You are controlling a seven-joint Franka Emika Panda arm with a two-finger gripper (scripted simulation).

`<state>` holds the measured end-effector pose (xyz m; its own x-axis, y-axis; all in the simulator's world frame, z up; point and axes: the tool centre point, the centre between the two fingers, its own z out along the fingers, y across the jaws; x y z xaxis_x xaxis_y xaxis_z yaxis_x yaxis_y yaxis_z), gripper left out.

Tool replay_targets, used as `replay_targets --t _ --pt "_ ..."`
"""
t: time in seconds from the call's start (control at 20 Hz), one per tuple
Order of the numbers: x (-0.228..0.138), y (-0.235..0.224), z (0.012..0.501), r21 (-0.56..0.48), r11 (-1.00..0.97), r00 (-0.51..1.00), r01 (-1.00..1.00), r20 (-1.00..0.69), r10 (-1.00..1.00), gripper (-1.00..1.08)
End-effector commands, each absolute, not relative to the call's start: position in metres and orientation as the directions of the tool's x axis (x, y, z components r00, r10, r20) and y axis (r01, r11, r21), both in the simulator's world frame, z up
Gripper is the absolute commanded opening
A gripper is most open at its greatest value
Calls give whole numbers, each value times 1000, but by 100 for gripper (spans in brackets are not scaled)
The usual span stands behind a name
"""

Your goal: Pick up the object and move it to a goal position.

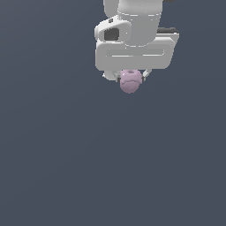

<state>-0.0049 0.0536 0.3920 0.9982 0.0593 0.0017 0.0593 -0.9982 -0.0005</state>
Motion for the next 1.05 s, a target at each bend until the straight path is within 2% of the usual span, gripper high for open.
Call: replay_targets --t 0.0,0.45,1.0 --pt "-5 52 417 -1 -998 998 59 1 59 -100" --pt "-4 50 473 -1 -998 998 59 1 59 -100" --pt "-2 49 491 0 -998 998 59 0 59 -100"
